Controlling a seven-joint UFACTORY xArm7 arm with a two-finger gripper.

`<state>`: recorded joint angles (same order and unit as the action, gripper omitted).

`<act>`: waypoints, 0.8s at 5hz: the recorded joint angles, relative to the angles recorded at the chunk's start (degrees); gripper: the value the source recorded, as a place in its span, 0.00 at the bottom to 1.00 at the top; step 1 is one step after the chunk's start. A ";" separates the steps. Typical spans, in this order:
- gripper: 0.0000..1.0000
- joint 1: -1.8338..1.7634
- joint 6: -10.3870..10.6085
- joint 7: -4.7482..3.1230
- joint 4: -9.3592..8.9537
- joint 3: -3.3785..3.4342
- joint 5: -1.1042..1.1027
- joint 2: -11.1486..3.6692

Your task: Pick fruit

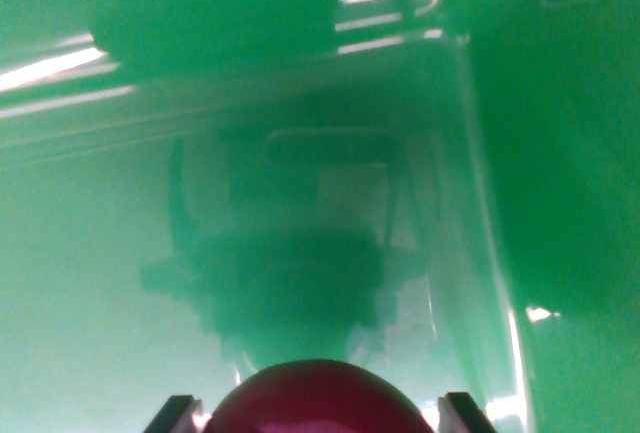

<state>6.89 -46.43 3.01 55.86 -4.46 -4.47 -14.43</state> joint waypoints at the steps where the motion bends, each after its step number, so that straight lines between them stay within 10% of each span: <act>1: 1.00 -0.03 -2.17 -0.12 1.45 0.01 0.01 0.73; 4: 1.00 -0.05 -4.32 -0.23 2.88 0.02 0.03 1.44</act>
<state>6.84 -50.75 2.78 58.74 -4.43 -4.44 -12.99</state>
